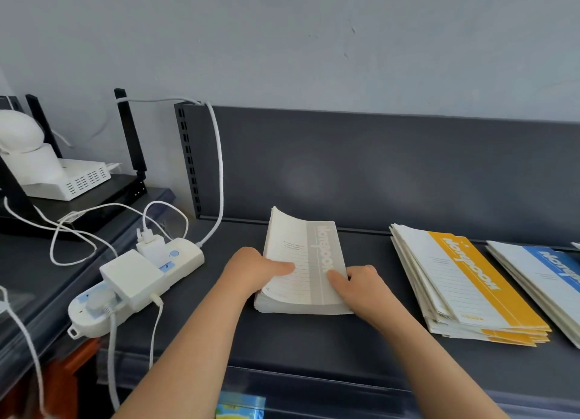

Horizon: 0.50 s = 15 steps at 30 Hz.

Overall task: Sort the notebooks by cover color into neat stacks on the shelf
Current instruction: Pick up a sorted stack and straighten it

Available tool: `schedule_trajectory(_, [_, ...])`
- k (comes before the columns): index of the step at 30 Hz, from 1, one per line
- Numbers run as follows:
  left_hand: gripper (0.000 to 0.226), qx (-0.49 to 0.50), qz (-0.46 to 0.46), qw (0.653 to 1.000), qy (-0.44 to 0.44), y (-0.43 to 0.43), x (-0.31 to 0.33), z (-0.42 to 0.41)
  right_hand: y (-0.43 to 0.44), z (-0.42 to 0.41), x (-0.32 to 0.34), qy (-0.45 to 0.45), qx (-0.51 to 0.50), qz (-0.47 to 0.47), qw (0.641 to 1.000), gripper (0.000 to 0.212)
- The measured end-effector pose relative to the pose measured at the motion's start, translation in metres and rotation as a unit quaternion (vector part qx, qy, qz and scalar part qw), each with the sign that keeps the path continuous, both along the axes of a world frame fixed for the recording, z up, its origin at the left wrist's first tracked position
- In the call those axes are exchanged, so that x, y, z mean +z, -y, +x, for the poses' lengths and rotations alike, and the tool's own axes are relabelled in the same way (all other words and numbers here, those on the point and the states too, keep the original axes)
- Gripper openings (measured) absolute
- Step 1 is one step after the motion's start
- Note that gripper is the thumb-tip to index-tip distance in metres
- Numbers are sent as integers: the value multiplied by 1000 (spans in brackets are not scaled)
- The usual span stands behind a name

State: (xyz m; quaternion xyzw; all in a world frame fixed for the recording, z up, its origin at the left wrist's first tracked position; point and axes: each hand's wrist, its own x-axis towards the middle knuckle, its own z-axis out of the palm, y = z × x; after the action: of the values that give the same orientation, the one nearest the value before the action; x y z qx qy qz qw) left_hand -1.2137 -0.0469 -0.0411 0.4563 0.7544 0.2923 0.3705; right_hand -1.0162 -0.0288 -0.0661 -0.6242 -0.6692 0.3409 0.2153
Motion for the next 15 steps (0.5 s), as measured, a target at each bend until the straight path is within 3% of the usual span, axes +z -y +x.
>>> schedule_trajectory(7, [44, 8, 32, 999, -23, 2, 5, 1, 7, -1, 5, 2, -22, 41, 999, 38])
schedule_trajectory(10, [54, 25, 88, 993, -75, 7, 13, 4, 12, 2, 12, 64, -27, 116, 991, 35])
schedule_trajectory(15, [42, 20, 216, 957, -194, 25, 27, 22, 28, 16, 30, 133, -29, 228, 964, 40])
